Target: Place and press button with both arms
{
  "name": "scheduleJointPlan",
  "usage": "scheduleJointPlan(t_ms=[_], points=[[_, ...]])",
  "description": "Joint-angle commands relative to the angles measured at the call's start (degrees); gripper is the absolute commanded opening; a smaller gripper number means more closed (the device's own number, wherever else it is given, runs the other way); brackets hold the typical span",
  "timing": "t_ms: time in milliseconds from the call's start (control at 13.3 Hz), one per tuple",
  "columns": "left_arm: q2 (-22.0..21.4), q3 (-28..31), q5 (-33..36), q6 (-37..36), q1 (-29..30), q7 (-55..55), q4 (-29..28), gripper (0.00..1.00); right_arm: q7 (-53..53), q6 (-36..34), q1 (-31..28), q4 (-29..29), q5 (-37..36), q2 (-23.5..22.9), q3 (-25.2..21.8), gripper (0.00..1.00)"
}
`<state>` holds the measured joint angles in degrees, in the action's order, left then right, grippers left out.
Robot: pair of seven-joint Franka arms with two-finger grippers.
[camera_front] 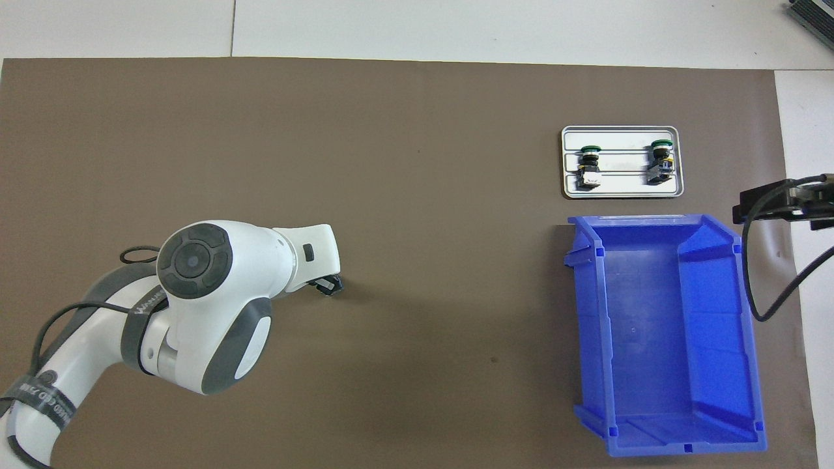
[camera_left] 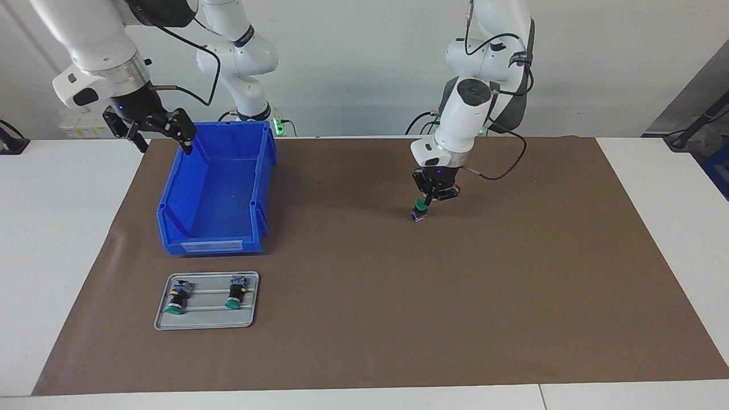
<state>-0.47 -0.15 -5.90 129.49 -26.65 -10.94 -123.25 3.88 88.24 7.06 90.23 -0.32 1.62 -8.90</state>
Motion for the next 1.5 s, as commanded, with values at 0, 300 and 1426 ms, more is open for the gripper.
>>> scheduleJointPlan(t_ms=[0, 300, 1426], points=[[0.6, -0.3, 1.0, -2.8, 5.4, -2.9, 3.5, 1.00, -1.5, 0.9, -0.6, 1.8, 0.4, 1.5, 0.1, 1.00], [-0.7, 0.4, 1.0, -11.8, 11.6, -2.7, 4.2, 1.00, -1.9, 1.3, -0.6, 3.4, 0.5, 2.2, 0.2, 1.00], [2.3, 0.8, 4.2, -39.7, 24.4, -2.6, 36.5, 1.00, 45.5, 30.7, 40.6, 1.0, 0.6, -17.1, 1.5, 1.00]])
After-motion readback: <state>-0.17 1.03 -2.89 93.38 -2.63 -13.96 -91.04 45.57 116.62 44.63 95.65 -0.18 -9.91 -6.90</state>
